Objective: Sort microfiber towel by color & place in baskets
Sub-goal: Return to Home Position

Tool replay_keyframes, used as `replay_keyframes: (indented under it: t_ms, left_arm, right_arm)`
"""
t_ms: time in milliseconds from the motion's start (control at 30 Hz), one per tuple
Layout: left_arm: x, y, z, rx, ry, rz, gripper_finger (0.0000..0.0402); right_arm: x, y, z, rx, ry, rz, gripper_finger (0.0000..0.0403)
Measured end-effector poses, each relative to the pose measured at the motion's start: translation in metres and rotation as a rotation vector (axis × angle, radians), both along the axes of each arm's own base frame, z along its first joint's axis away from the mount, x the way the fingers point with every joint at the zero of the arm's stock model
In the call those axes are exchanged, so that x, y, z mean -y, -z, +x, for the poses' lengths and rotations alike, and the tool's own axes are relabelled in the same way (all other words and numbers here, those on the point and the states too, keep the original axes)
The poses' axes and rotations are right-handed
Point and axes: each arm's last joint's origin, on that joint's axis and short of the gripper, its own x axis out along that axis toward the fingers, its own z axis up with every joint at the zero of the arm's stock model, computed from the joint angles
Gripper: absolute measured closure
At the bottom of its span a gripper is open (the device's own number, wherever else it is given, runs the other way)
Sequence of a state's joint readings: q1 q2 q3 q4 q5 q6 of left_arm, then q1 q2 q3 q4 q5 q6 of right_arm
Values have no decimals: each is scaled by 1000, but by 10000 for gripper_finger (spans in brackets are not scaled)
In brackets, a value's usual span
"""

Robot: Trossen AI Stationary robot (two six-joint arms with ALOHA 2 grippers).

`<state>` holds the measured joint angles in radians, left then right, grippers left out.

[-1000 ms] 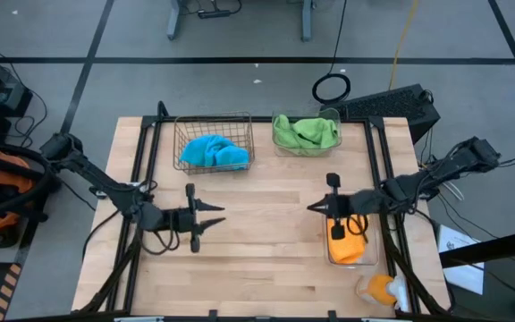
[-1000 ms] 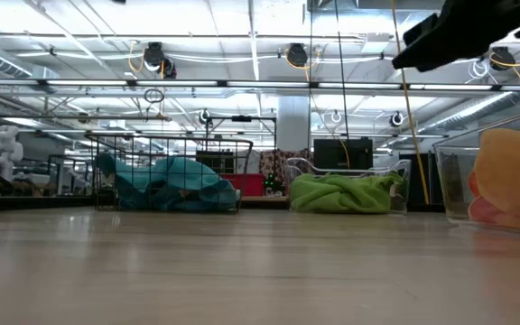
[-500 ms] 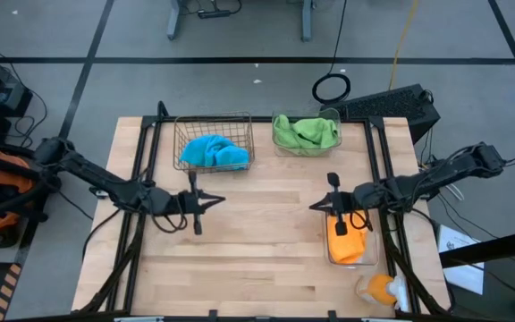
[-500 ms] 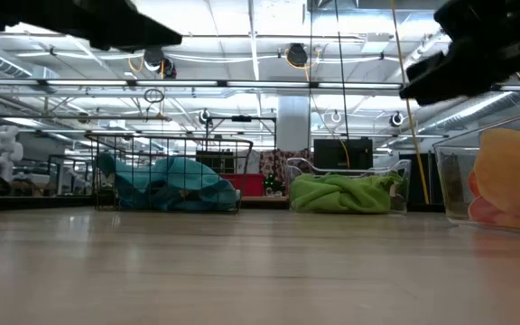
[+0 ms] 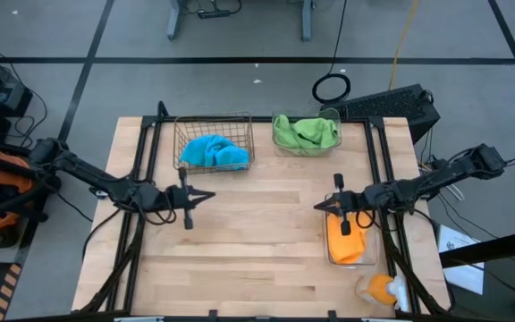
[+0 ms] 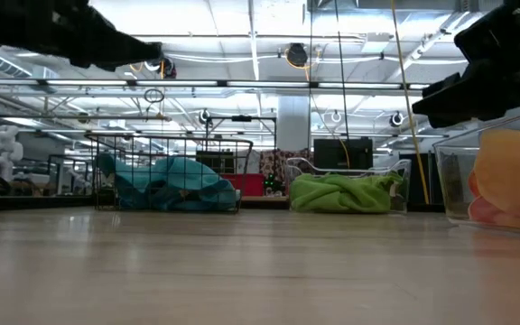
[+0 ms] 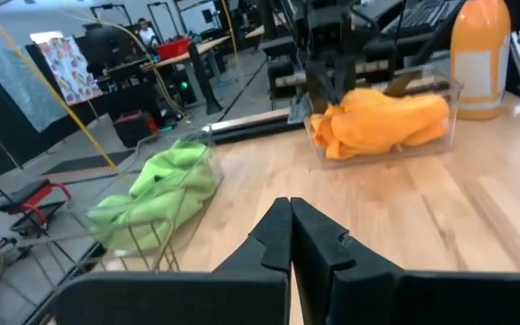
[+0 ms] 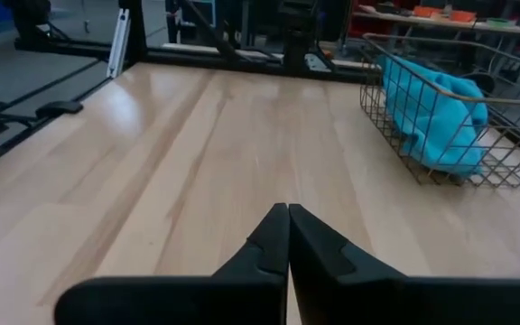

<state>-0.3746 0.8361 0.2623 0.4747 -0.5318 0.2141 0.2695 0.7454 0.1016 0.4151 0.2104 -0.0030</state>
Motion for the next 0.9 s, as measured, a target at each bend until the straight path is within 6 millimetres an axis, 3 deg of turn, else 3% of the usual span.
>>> replay_keyframes:
  t_ms: [433, 667, 900]
  left_arm:
    - [-10, 20, -22, 27, -43, -55, 397]
    - [-13, 25, -32, 58, -18, -94, 397]
    - [-13, 33, -37, 57, 51, -100, 398]
  right_arm:
    - [2, -7, -6, 66, -7, -14, 403]
    - [4, 9, -16, 88, -5, 6, 403]
    - [5, 7, -17, 91, -5, 16, 403]
